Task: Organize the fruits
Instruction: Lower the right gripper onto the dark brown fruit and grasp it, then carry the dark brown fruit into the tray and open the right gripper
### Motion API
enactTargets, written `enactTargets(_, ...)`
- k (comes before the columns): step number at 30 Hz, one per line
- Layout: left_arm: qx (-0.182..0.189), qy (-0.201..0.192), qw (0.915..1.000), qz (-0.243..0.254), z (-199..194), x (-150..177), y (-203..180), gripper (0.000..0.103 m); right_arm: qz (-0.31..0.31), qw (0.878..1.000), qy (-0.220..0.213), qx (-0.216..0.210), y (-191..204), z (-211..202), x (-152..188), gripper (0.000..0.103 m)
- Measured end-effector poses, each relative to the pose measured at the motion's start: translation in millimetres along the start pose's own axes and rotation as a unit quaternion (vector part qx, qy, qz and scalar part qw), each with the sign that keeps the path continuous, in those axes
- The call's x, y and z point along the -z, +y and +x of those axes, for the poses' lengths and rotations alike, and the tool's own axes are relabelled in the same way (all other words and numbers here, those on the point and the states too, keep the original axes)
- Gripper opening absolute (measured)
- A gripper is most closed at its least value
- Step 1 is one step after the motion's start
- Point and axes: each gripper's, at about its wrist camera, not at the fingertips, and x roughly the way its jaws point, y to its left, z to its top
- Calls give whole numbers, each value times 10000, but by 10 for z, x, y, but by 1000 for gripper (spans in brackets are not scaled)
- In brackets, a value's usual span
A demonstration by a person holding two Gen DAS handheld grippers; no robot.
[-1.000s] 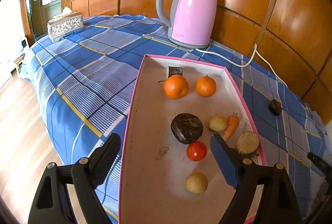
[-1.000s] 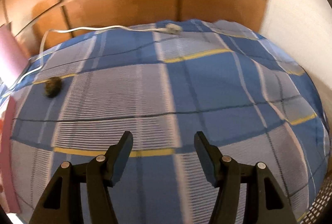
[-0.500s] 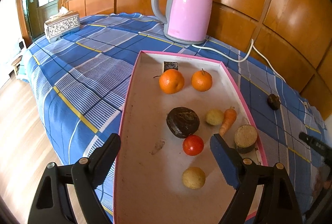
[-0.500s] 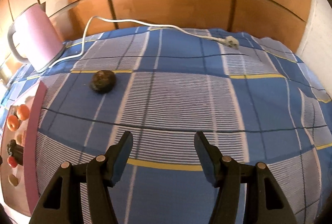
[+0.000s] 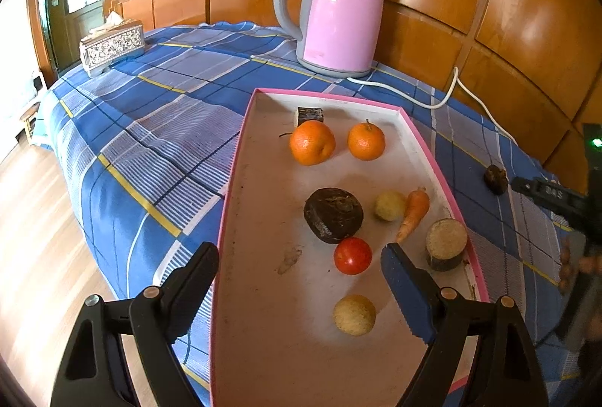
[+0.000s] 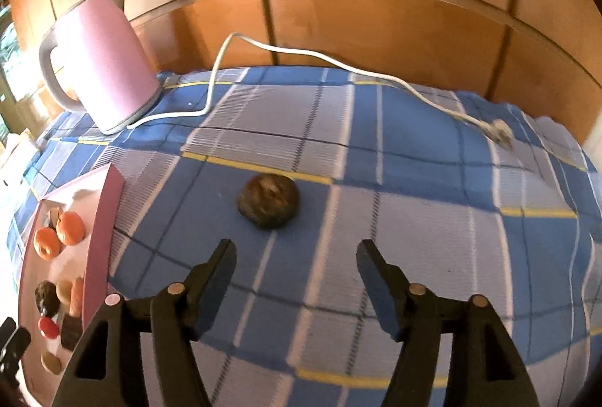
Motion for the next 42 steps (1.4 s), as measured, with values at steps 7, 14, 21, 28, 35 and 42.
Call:
enactTargets(7,-31,106,9999,-68,50,6,59,88,-285,9994,178,99,216,326,-196,68)
enactTargets(14,-10,168,9998,-55,79,16,45,89,-433,9982,325,249,297,560,-283,68)
enactTargets(21,1,222,9997,-70,104,33,52,89,-560,9970,452,281,317,632,-247,52)
enactTargets(28,8,168,9998,-77,62,29,38,89,-547,9974,459,106,261,440,-35,52)
enactTargets(35,12,147,9998,-101,11,43,33,90,-665,9971,371,-42,234,184,243,52)
enactTargets(42,68,54,10000,-24,-73,54,-20,91,-731,9966,274,-275,253,-65,456,52)
